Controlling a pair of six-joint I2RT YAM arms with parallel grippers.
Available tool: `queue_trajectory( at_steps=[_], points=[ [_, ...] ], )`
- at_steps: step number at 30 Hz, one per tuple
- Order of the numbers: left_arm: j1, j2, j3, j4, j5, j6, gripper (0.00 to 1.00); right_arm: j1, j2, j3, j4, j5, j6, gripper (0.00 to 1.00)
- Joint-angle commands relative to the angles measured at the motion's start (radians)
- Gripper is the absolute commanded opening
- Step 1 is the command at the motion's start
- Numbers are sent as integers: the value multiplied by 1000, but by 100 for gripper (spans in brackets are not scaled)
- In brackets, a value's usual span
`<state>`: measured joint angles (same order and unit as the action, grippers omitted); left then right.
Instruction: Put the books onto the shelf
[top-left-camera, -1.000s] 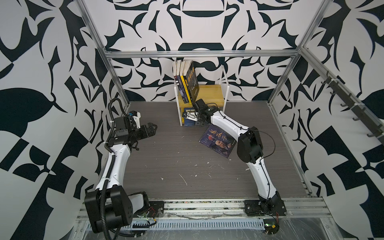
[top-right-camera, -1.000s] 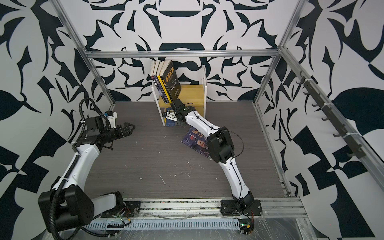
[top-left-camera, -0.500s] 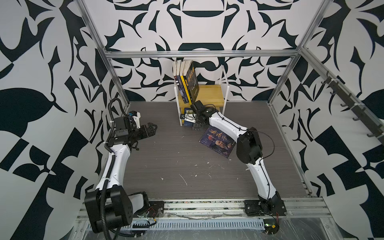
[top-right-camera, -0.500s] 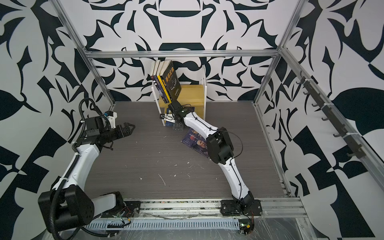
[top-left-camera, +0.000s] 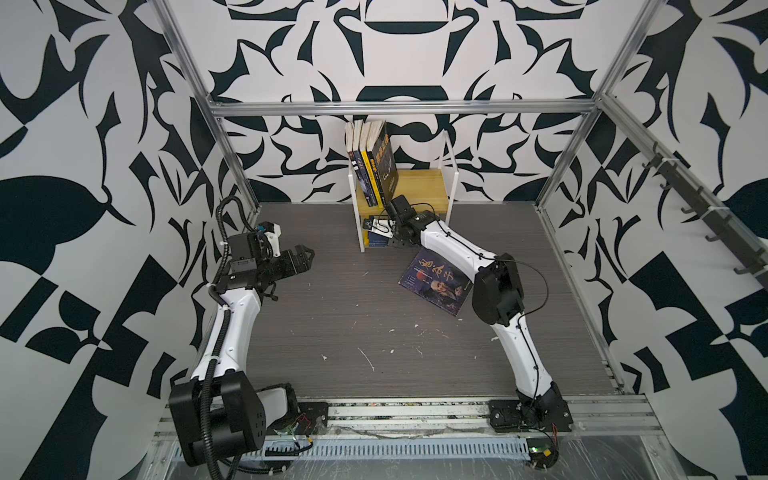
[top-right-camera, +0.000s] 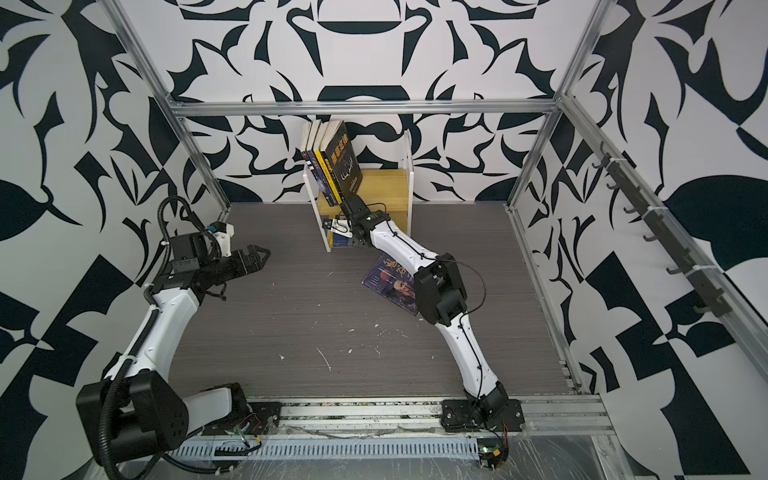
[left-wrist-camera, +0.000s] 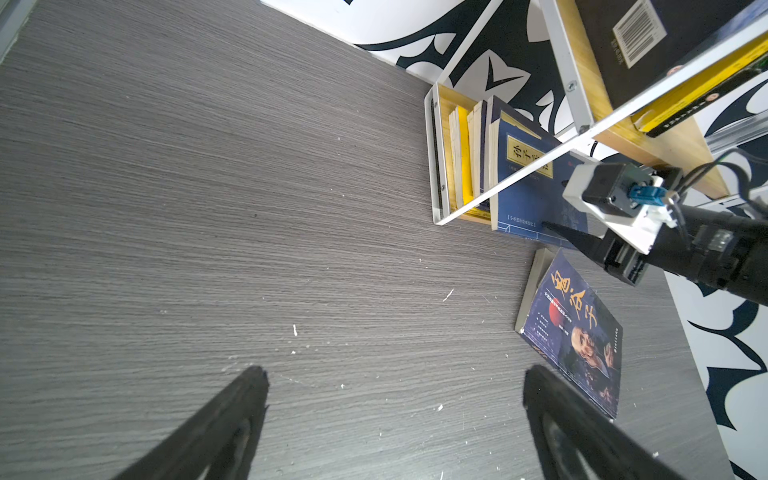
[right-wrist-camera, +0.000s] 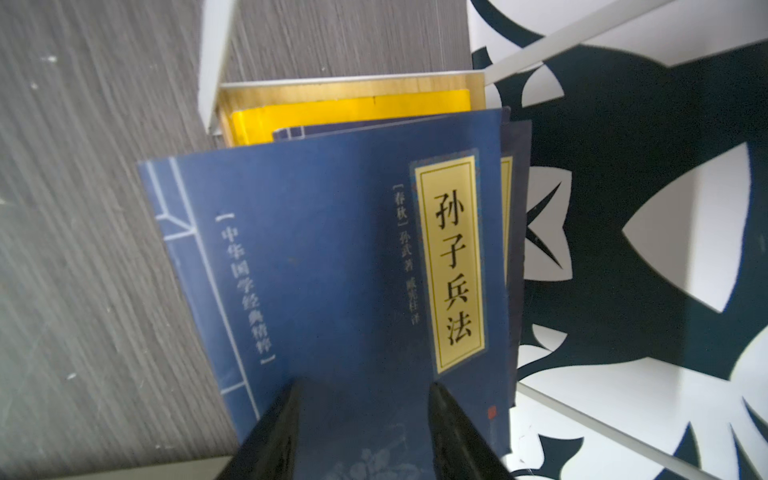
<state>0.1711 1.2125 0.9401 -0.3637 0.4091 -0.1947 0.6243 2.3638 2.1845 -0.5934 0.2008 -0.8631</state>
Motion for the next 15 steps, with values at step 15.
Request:
queue_trajectory(
  at_steps=[15],
  points=[
    [8, -9, 0, 7, 21, -15, 99, -5, -108, -99, -11, -55, -46, 87]
  ],
)
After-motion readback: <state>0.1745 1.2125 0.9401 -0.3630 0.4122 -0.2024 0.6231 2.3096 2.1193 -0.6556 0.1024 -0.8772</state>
